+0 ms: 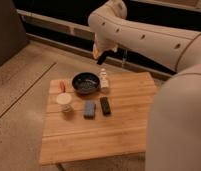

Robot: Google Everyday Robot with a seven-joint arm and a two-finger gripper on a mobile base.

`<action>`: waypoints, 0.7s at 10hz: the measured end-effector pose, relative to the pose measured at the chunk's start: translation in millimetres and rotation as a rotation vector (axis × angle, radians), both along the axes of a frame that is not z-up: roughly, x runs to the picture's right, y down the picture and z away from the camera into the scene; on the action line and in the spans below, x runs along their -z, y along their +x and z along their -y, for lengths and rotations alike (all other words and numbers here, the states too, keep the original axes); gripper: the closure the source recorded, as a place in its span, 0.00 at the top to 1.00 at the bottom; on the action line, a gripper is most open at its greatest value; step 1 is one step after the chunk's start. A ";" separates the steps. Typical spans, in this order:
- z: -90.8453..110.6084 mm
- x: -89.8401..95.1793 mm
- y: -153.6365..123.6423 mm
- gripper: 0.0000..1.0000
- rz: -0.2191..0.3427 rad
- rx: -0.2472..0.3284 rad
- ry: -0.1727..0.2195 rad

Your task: Move the arm in a circular motion

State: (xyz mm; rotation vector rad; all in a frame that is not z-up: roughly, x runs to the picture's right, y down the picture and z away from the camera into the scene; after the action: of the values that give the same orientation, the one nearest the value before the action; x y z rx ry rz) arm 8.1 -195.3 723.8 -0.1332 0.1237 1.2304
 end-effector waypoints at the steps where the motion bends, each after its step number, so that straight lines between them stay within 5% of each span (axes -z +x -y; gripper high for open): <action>1: 4.4 -9.1 -22.8 0.65 -0.002 0.010 -0.005; 3: 2.2 -22.0 -65.4 0.65 0.011 0.045 -0.021; 7: -48.7 -29.9 -161.5 0.65 0.123 0.193 -0.098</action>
State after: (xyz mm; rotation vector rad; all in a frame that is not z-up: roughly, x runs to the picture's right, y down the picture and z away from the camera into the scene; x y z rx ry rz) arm -153.4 -146.7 753.7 -0.2752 0.0877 1.0213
